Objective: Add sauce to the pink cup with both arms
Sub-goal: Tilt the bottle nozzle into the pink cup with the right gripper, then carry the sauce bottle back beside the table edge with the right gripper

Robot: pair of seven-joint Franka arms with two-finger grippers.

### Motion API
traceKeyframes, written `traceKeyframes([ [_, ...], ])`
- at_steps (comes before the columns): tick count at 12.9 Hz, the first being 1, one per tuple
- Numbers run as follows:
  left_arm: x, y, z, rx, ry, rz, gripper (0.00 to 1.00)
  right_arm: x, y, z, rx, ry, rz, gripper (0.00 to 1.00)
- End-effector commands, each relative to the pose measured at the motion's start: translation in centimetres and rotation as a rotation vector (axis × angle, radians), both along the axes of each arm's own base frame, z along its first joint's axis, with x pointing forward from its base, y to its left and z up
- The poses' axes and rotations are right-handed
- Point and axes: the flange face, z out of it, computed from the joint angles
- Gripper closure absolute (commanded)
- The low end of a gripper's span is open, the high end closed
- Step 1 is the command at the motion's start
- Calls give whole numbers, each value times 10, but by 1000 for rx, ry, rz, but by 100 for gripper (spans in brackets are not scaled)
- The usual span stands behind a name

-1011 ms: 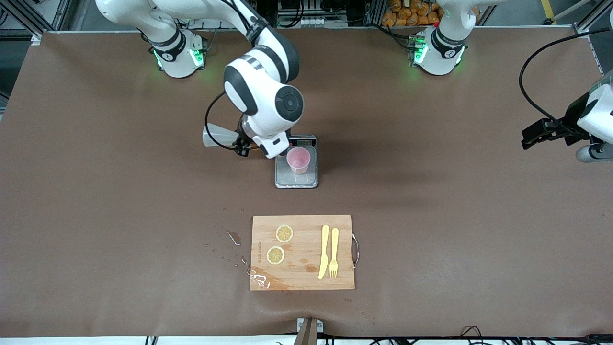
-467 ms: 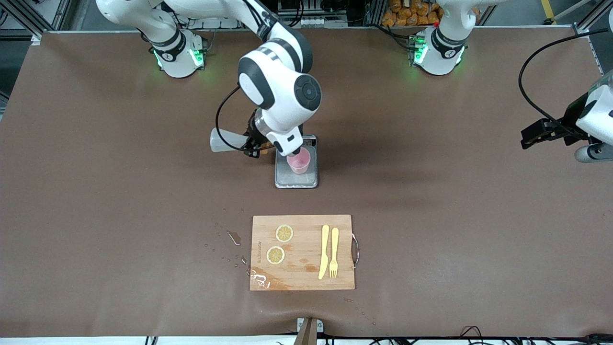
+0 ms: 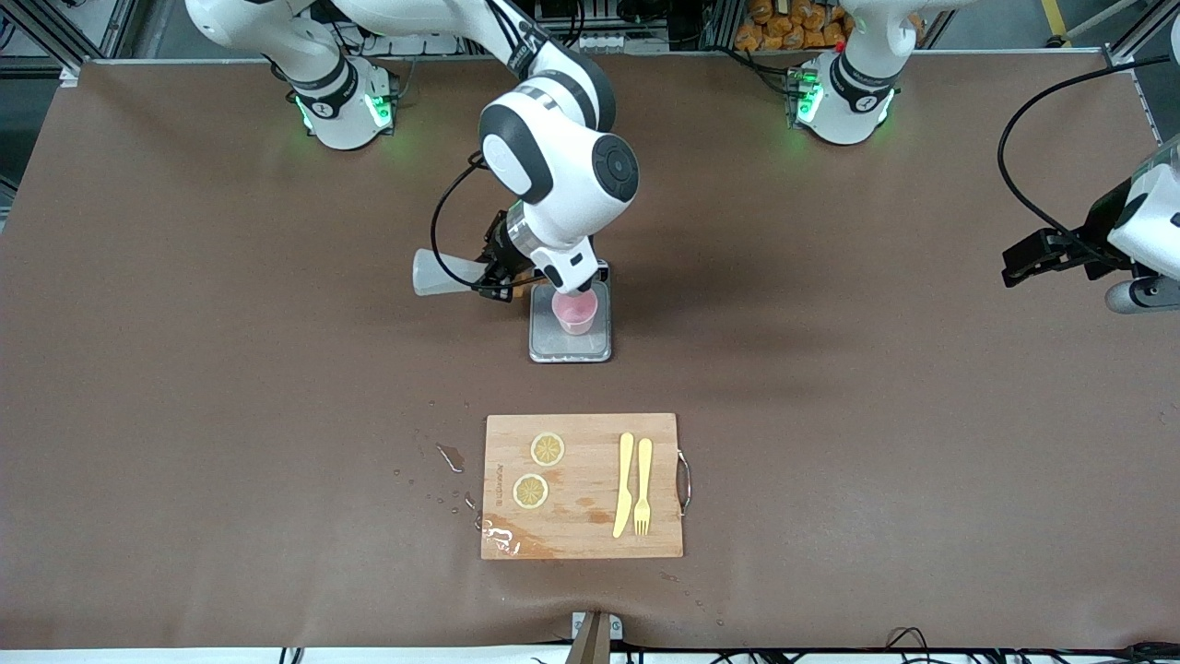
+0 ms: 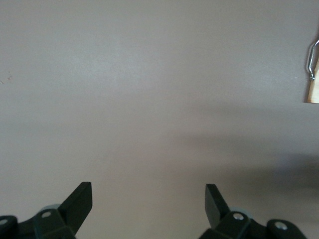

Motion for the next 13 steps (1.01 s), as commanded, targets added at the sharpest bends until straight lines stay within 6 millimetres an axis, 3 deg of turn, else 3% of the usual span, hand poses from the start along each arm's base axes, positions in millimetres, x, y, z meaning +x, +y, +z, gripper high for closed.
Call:
traceKeyframes([
  [1,-9,2,5,-18,1,-15,0,15,-8,11,46,-25,-77,100],
  [3,-9,2,4,-16,2,-15,0,17,-14,9,52,-19,-92,100],
  [6,-9,2,5,-16,1,-15,0,31,-43,14,166,12,-232,100],
  [9,-9,2,4,-18,2,-15,0,37,-87,0,271,48,-355,100],
  [13,-8,2,3,-18,1,-15,0,48,-127,9,344,54,-439,100],
])
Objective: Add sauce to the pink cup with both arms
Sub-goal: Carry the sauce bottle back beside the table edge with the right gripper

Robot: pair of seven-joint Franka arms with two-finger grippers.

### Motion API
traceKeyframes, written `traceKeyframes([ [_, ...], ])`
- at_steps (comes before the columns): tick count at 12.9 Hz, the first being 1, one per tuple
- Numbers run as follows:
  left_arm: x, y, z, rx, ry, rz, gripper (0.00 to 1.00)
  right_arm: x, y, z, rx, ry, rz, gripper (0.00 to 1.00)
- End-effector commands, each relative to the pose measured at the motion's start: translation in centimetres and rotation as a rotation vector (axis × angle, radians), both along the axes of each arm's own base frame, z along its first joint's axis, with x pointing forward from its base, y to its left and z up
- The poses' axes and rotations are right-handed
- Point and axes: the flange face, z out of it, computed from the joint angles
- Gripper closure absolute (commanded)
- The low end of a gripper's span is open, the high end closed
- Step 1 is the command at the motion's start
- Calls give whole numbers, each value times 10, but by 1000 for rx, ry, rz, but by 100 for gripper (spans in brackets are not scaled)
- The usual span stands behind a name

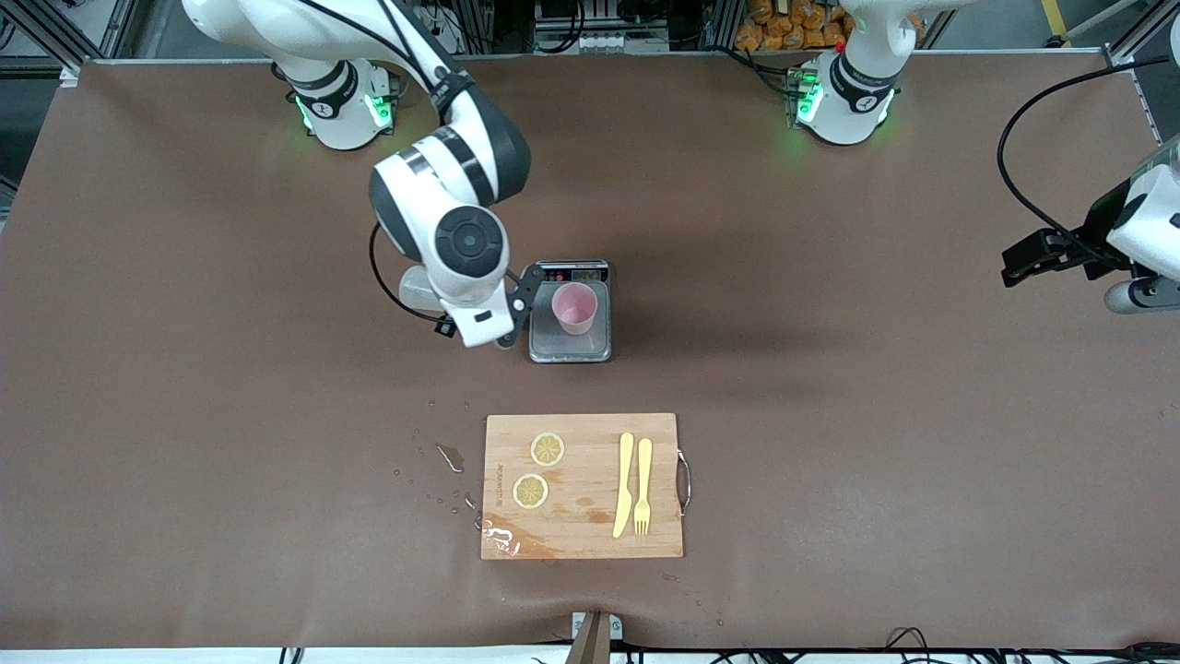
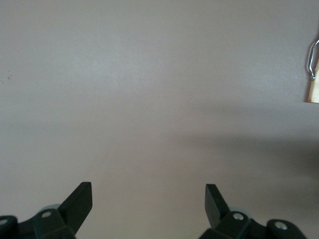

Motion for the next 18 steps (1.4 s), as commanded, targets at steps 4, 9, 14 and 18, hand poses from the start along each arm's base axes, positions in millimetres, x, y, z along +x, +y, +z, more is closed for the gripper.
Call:
traceKeyframes([
  [4,-6,2,1,-18,-1,-16,0,26,-86,52,120,-15,-195,100],
  [9,-4,-1,-1,-18,-3,-20,0,64,-169,84,235,-103,-331,100],
  [14,-4,-3,-3,-17,-3,-24,0,96,-239,89,303,-224,-272,100],
  [18,-4,-3,-4,-17,-1,-24,0,112,-321,78,384,-274,-233,100],
])
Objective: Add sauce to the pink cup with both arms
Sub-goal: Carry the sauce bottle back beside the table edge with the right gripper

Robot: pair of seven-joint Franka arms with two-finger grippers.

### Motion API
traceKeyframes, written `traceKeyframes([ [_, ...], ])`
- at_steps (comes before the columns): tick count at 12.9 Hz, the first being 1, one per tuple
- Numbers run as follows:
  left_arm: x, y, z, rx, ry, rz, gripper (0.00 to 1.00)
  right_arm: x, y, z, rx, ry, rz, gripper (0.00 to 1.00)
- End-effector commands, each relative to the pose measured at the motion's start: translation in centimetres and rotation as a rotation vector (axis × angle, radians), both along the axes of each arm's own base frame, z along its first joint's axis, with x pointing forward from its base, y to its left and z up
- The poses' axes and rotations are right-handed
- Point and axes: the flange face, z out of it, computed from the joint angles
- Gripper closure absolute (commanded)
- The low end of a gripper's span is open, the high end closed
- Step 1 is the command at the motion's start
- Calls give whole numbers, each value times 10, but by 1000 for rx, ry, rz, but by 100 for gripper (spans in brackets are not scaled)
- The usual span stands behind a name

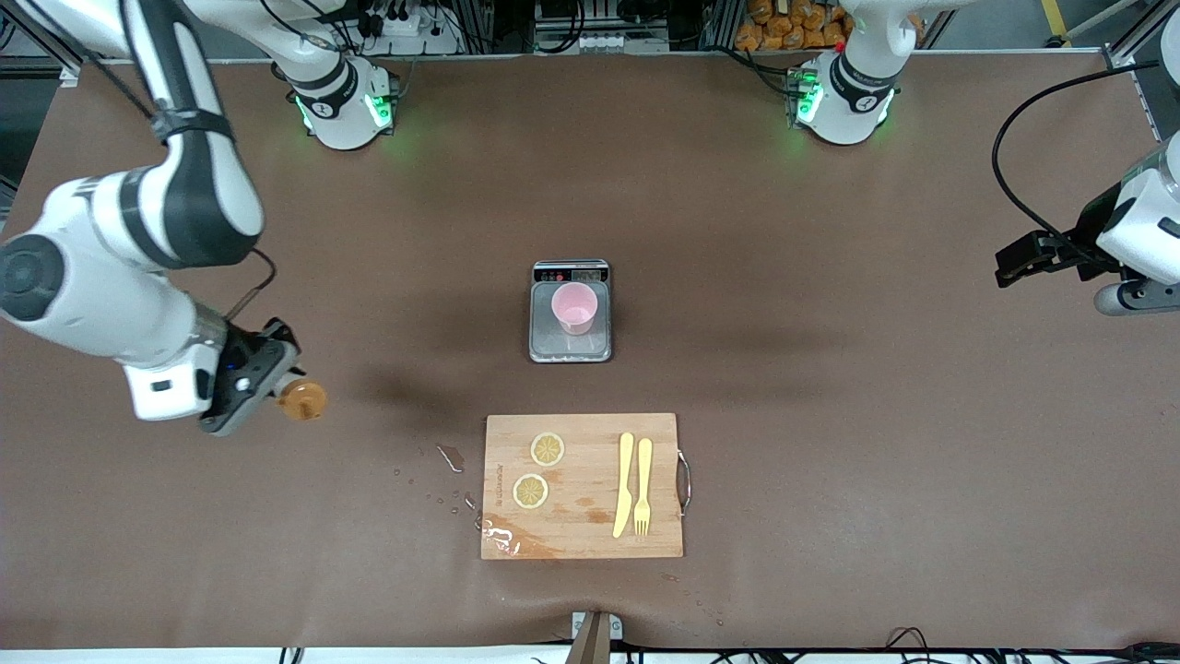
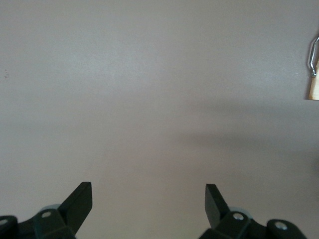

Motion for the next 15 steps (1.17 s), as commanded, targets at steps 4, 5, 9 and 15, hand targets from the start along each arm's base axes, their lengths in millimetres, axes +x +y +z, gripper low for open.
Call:
traceKeyframes([
  [4,-3,0,1,-18,-14,-18,0,-10,-88,-57,152,-112,54,100],
  [5,-3,-1,1,-16,-14,-20,0,-8,-96,-67,175,-120,60,100],
  [9,-3,-1,0,-13,-11,-22,0,-6,-143,-129,335,-202,215,100],
  [15,-3,-1,1,-13,-13,-22,0,-10,-184,-171,444,-323,291,100],
])
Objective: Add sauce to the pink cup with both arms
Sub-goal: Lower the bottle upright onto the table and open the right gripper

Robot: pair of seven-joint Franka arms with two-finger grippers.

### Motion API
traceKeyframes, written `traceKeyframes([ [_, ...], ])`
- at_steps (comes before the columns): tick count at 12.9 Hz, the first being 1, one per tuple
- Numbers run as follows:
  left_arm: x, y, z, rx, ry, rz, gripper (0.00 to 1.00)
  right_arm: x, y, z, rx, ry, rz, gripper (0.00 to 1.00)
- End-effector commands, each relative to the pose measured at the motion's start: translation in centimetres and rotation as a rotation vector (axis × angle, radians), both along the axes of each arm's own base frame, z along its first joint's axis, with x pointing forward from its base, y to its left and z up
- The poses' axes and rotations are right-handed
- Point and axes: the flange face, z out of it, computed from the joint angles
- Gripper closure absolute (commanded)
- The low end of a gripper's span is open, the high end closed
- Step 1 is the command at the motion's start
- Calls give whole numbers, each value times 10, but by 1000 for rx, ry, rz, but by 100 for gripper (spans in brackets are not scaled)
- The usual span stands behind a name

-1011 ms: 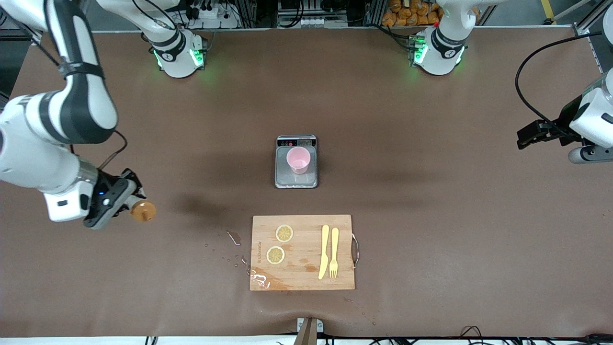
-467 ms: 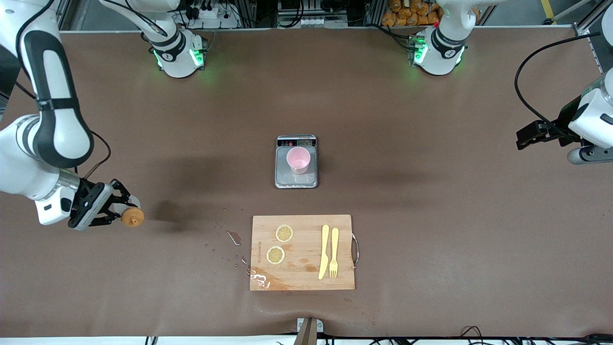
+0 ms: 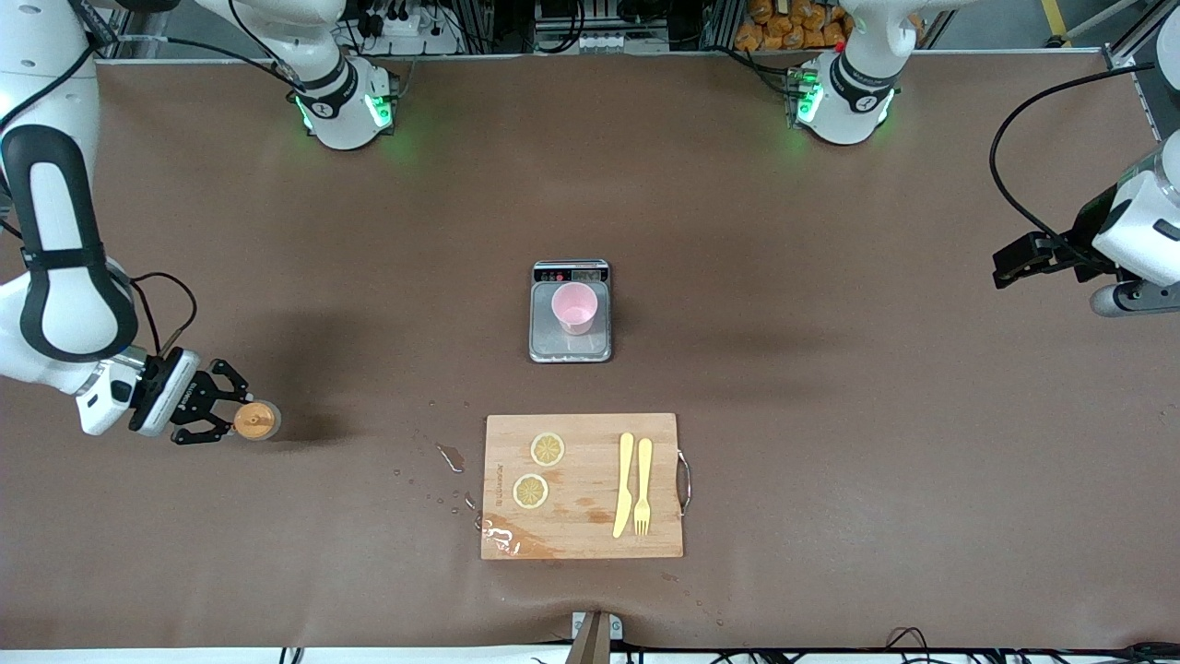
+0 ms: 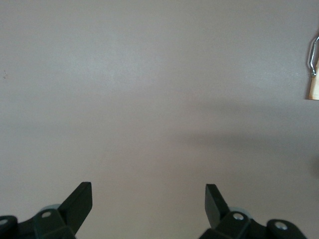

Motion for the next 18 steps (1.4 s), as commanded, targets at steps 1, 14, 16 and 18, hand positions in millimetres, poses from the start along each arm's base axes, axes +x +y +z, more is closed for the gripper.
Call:
traceKeyframes([
  [1,-3,0,3,-13,-12,-19,0,5,-3,15,28,-44,3,100],
  [14,-18,-4,25,-42,-22,15,0,-3,-26,-4,38,-87,65,0],
  [16,-18,-4,26,-42,-23,15,0,-3,-26,-1,33,-88,70,0],
  [18,-19,-4,26,-40,-21,13,0,-2,-29,4,25,-94,71,0],
])
